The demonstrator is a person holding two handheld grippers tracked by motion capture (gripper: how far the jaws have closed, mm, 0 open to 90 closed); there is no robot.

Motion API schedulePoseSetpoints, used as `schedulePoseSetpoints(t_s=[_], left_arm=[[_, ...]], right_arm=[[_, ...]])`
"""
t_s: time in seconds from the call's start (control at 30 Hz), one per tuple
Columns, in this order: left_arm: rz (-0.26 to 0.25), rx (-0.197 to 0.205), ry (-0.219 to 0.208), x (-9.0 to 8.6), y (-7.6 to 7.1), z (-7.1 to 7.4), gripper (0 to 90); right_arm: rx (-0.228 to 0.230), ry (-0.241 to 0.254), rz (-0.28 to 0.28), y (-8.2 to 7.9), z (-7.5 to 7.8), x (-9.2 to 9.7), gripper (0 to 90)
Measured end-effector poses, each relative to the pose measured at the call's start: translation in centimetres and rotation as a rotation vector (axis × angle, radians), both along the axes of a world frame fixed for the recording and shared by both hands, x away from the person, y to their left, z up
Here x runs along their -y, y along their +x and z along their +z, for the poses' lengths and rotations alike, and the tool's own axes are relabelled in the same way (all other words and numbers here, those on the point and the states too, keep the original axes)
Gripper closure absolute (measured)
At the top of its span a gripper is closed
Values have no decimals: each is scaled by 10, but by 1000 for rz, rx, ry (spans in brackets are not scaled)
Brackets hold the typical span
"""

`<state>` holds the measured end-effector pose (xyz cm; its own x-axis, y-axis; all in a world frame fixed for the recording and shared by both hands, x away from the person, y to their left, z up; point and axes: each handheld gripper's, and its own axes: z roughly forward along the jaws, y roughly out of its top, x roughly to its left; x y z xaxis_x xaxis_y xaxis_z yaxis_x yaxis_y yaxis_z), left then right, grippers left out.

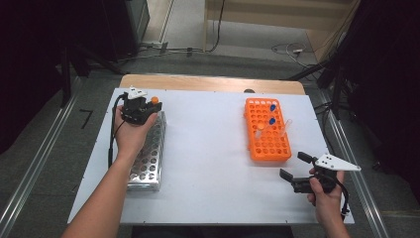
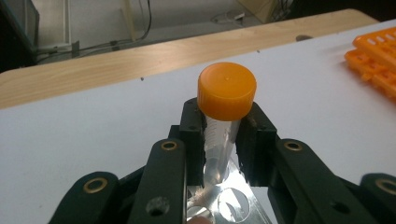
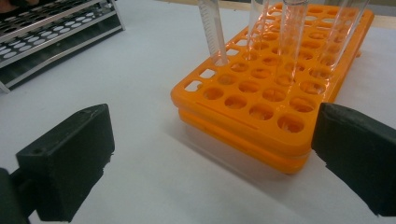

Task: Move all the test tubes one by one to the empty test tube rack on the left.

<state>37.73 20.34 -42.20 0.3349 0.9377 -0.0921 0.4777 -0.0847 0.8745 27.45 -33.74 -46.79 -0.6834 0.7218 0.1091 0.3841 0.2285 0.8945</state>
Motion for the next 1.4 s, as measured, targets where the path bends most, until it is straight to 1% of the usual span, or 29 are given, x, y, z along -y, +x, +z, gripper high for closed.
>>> schedulePoseSetpoints(t_s=[0.07,0.23,0.37,0.5,0.57,0.63,0.7,0.83,0.87,1.0,1.03,1.17,1.27,1.33,1.4], left_arm=[[5,4,1,-1,0,2,741],[1,-25,15,0,2,-1,739],[-5,-39,8,2,3,-2,721],[9,-44,6,4,3,-1,593],[12,-45,1,3,2,0,511],[-6,-48,-14,1,0,2,427],[-21,-42,-15,2,-3,4,343],[-56,-15,-35,4,-13,13,158],[-64,-7,-46,5,-16,15,115],[-95,16,-78,9,-31,19,27],[-101,22,-86,10,-35,20,21],[-119,44,-114,13,-51,17,0],[-136,54,-122,15,-63,15,0],[-141,59,-135,17,-71,14,0],[-142,73,-148,19,-80,14,0]], right_arm=[[0,-3,-1,0,0,0,0],[-1,-2,-1,2,-1,1,0],[-2,-1,-2,2,-1,1,0],[0,-2,-2,1,0,1,0],[-1,-1,-2,1,0,1,0],[0,-2,0,1,0,0,0],[4,-3,3,1,0,0,0],[5,3,-5,2,2,-1,0],[8,3,-6,2,3,-2,0],[9,9,-8,4,6,-5,0],[10,17,-6,5,7,-6,0],[8,12,3,7,11,-13,0],[9,12,16,10,14,-20,1],[9,5,20,12,15,-25,29],[6,6,34,15,16,-30,32]])
